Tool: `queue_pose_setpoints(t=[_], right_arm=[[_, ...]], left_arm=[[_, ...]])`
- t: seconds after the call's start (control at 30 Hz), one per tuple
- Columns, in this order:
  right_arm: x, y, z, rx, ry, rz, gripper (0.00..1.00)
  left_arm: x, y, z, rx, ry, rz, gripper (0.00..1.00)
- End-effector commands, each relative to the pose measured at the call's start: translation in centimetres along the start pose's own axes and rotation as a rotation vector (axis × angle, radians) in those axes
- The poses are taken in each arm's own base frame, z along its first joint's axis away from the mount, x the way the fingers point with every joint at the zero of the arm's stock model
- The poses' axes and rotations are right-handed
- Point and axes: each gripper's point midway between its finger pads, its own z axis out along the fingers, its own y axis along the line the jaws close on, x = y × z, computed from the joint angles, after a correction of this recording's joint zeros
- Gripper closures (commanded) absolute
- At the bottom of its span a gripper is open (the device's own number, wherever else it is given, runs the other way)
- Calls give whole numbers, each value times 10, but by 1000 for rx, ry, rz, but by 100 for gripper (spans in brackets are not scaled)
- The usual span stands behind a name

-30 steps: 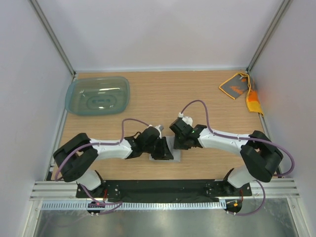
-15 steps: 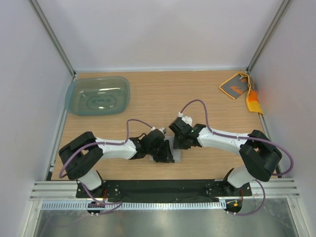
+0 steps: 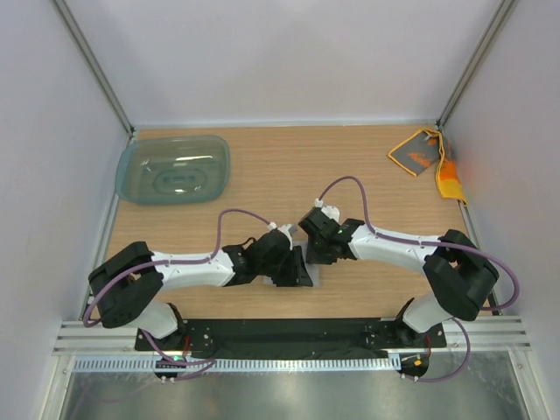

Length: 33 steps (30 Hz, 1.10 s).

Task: Roll the towels
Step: Roll the towel

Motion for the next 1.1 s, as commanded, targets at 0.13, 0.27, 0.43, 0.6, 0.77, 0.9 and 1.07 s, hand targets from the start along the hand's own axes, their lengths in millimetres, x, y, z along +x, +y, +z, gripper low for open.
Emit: queue_pose_setpoints(t=[0.13,0.27,0.43,0.6,0.77,0.9,1.07], right_arm=[[-4,13,-4,-28,-1,5,93],[-4,14,-5,-33,1,5,93],[-4,13,-3,-25,6,8,92],[-3,15,-2,-29,10,16,91],[-2,16,0,-31,15,10,91],[-1,15,0,-29,17,9,91],[-1,14,-1,-28,16,6,90]], left_arm=[[-11,5,13,-44,-39,13,58],[-19,3,15,-49,-77,10,59],[-26,-5,13,-20,-106,11,60],[-24,-13,13,31,-101,15,59],[-24,-17,17,56,-95,9,66],[-26,-15,18,36,-106,1,88],[-25,0,17,-21,-120,-17,100]])
